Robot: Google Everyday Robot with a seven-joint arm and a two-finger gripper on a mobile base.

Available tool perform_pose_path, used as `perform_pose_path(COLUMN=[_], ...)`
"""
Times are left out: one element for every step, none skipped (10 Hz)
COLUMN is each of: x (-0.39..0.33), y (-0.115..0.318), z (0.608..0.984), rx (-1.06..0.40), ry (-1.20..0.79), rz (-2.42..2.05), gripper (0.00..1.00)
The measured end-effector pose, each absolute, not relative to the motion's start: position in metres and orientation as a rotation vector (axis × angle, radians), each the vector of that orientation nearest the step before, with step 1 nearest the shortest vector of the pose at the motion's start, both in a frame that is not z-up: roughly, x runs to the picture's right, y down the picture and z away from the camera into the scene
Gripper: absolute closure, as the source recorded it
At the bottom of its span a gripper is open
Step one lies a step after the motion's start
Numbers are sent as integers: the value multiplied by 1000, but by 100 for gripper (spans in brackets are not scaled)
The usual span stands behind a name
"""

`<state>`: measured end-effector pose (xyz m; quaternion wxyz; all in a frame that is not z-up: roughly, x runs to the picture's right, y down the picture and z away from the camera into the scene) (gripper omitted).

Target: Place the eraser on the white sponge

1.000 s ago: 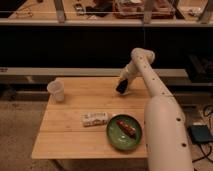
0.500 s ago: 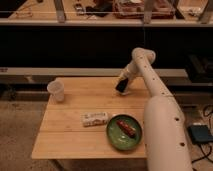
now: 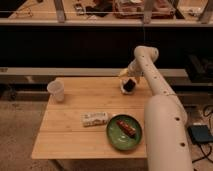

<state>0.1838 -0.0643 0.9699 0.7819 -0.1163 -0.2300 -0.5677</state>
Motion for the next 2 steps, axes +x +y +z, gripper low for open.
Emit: perform_pose_path(x=[189, 193], y=[-60, -59], z=[968, 967], rx=[-258, -260], ry=[-508, -507], rz=[-1217, -1213], gripper=[20, 20])
